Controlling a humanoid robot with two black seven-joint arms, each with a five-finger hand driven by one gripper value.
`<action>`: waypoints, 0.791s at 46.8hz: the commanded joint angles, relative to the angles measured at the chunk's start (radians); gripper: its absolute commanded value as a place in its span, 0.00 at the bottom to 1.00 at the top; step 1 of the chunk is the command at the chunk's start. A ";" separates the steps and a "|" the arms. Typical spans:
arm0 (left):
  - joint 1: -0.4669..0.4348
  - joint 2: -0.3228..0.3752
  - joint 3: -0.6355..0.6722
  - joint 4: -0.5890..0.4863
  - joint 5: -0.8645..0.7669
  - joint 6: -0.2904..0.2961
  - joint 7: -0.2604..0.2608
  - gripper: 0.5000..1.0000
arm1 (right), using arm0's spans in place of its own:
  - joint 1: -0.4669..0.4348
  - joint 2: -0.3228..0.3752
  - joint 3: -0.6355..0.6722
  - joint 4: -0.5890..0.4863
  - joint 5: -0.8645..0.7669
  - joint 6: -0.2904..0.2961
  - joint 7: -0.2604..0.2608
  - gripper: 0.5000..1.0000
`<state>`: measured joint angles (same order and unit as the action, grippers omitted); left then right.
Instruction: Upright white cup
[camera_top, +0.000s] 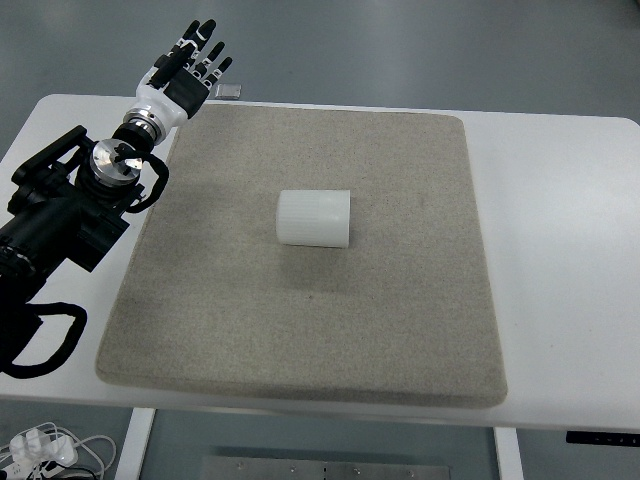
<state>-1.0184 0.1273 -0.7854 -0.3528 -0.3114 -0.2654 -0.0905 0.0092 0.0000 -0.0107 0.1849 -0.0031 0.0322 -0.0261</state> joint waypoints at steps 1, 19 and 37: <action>0.000 0.000 0.000 0.000 -0.002 0.000 0.000 0.99 | 0.000 0.000 0.000 -0.001 0.000 0.000 0.000 0.90; -0.009 0.000 0.000 0.000 -0.002 -0.006 0.000 0.99 | 0.000 0.000 0.000 0.001 0.000 0.000 0.000 0.90; -0.043 0.046 0.015 0.003 0.011 -0.093 0.000 0.99 | 0.000 0.000 0.000 0.001 0.000 0.000 0.000 0.90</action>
<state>-1.0565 0.1721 -0.7797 -0.3498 -0.3036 -0.3346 -0.0905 0.0092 0.0000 -0.0107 0.1849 -0.0031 0.0322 -0.0261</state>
